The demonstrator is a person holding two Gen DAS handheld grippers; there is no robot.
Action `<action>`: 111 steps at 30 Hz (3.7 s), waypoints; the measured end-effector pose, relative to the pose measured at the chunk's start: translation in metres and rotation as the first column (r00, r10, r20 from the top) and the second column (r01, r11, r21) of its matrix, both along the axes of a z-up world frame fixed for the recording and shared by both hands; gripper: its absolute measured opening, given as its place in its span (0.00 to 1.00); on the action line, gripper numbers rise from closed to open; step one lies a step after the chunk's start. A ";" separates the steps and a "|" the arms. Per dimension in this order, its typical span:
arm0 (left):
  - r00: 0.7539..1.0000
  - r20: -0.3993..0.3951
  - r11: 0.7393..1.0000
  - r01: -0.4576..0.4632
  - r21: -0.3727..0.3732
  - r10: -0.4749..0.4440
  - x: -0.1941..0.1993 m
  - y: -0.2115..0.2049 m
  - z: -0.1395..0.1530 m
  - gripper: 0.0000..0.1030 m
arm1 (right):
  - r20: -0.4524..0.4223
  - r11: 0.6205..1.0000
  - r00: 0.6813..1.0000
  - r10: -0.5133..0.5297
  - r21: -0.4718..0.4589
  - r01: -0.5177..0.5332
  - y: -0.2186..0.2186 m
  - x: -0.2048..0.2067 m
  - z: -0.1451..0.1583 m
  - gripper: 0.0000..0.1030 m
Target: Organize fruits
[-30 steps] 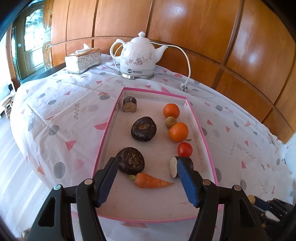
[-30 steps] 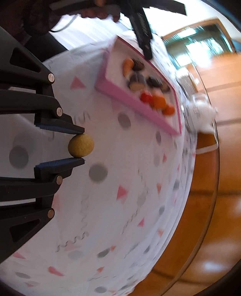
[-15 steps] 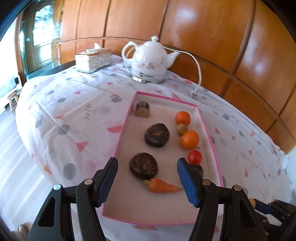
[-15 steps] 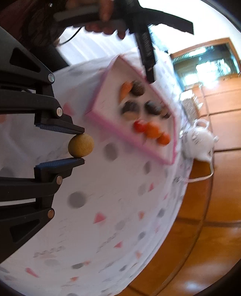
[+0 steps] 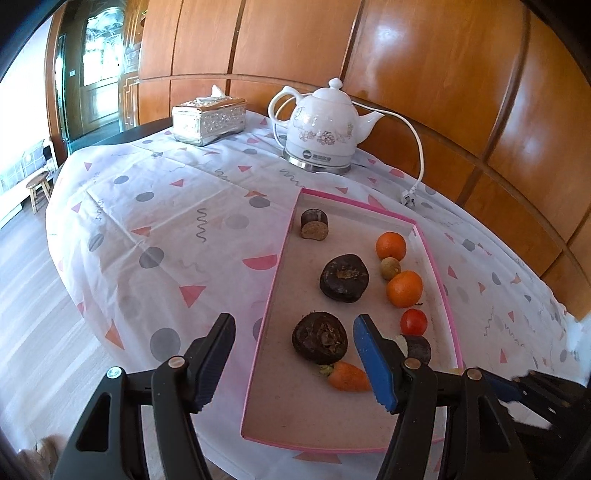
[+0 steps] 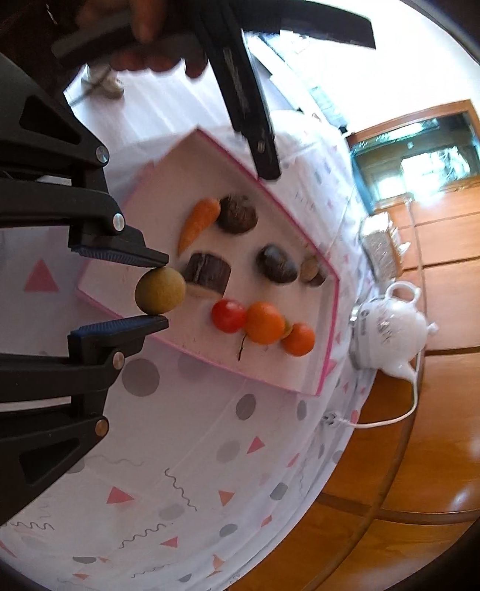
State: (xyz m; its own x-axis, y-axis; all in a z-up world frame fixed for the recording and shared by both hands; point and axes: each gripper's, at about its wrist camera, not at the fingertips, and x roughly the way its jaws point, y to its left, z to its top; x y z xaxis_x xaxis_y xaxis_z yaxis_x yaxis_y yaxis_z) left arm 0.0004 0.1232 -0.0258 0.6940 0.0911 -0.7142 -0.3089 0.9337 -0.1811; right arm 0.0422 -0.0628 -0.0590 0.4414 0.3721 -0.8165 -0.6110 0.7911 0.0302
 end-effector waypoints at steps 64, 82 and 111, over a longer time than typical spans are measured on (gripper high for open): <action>0.981 0.061 0.975 0.173 0.142 -0.183 -0.026 -0.070 0.022 1.00 | 0.220 0.866 0.842 -0.493 0.032 0.499 -0.058 -0.037 0.012 0.37; 0.989 0.075 0.986 0.116 0.118 -0.126 -0.028 -0.059 0.022 1.00 | 0.239 0.883 0.856 -0.459 0.015 0.469 -0.049 -0.040 0.011 0.37; 0.987 0.086 0.982 0.119 0.143 -0.132 -0.030 -0.063 0.026 1.00 | 0.248 0.884 0.855 -0.455 0.014 0.467 -0.047 -0.042 0.013 0.37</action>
